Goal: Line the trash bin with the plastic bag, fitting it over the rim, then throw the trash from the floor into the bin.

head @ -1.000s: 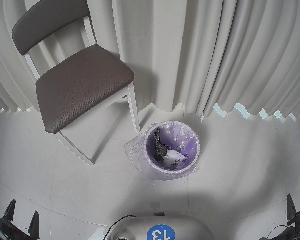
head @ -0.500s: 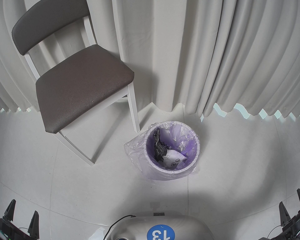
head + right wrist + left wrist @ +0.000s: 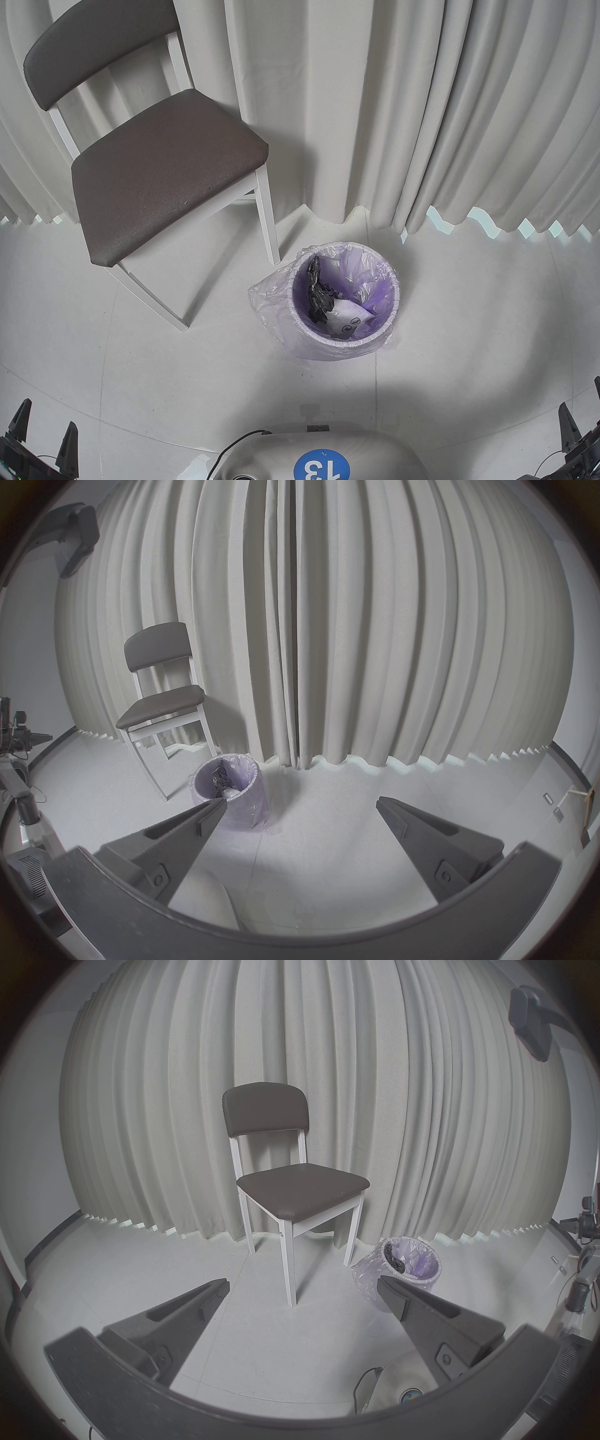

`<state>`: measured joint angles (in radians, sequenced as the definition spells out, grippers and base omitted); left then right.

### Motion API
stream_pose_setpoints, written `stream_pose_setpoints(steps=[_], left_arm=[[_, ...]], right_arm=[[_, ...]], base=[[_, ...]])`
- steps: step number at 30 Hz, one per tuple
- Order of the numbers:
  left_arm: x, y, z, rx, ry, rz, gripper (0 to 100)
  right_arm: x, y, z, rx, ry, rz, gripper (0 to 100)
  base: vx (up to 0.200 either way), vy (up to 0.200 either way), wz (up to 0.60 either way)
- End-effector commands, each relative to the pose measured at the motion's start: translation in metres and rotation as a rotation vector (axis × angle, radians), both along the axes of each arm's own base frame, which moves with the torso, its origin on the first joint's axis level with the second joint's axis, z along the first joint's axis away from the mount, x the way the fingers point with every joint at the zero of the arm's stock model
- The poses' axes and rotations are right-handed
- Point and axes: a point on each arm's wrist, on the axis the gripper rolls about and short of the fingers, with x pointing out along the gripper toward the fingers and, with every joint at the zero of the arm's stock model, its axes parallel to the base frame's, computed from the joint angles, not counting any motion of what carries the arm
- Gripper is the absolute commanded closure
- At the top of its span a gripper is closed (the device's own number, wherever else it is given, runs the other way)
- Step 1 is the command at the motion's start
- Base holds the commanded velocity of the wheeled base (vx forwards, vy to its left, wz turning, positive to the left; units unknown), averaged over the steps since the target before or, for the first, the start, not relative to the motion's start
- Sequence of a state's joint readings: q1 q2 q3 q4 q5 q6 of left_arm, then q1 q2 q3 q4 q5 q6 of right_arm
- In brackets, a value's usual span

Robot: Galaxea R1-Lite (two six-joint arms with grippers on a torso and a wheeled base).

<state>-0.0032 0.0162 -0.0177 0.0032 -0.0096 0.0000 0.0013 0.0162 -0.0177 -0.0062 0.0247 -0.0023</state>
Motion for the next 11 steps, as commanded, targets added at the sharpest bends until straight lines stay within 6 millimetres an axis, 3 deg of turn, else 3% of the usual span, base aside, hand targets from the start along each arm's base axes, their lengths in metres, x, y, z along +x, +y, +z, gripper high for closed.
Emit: stream_pose_setpoints(steps=[1,11], left_arm=[[0.0002,0.0000,-0.0052,0.002,0.003,-0.001,0],[0.0002,0.0000,-0.0052,0.000,0.003,-0.001,0]], right_arm=[[0.0003,0.0000,-0.0050,0.001,0.003,0.002,0],[0.0003,0.0000,-0.0050,-0.001,0.003,0.002,0]], base=[[0.000,0.000,0.00],[0.000,0.000,0.00]])
